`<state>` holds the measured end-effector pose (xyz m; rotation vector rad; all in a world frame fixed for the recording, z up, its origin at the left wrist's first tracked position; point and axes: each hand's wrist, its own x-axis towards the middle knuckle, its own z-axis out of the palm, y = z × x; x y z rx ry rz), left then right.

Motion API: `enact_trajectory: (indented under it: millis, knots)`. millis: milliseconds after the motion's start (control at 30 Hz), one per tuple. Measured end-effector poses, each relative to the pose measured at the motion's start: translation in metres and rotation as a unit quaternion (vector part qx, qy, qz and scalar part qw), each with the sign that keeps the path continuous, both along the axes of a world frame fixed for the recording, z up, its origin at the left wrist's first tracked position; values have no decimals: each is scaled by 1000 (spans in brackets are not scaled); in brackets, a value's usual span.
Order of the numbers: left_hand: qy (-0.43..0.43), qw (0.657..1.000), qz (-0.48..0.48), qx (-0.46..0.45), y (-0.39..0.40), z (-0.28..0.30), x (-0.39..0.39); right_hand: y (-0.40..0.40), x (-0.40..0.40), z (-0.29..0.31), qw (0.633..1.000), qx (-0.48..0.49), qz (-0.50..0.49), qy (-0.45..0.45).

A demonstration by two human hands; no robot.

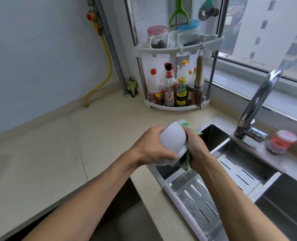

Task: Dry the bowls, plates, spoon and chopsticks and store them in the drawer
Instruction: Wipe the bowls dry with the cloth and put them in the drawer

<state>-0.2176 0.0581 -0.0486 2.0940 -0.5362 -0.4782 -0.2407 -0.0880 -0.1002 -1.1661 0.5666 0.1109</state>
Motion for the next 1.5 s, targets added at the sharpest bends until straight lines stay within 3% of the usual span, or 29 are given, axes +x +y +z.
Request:
enact_trajectory:
  millis: [133,200,267,400,467,533,600,733,800,867,933,1000,1100,1167,1267,1400,1500]
  knots:
    - [29,998,46,30,-13,-1,12,15,2,6,976,-192,24,-103]
    - [31,999,42,10,-9,-8,10,22,-7,1,951,-257,45,-167]
    - [27,999,31,-5,-4,-13,5,21,-13,-9,941,-284,55,-174]
    - [25,999,27,-25,-1,-16,-4,-1,-2,1,984,-165,63,-25]
    - [25,999,32,-29,3,-17,-1,5,-3,2,973,-188,95,-94]
    - [26,998,37,-32,9,-19,5,21,-7,-6,932,-267,117,-214]
    - [35,998,39,-45,14,-19,6,31,-7,-16,923,-265,115,-253]
    - [44,995,48,-81,31,-16,-3,20,2,-17,995,-13,73,-69]
    - [53,986,93,-126,38,-15,-3,23,6,-22,991,112,63,-35]
    - [61,958,200,-195,47,-14,-3,45,11,-19,986,164,37,-12]
    - [74,908,322,-259,51,-14,-5,68,10,-12,988,156,5,-11]
    - [64,870,401,-280,59,-12,-5,98,3,-5,994,81,5,-67]
    - [27,866,442,-234,80,-8,-5,139,-13,0,980,-76,55,-174]
    - [23,864,453,-219,99,-7,-14,150,-11,3,971,-119,70,-196]
    - [11,858,464,-221,126,-11,-31,172,-5,10,976,-96,95,-173]
    - [28,807,531,-257,179,-8,-49,233,-42,7,955,-107,151,-230]
    - [35,822,517,-236,225,-13,-73,261,-48,16,950,-120,202,-207]
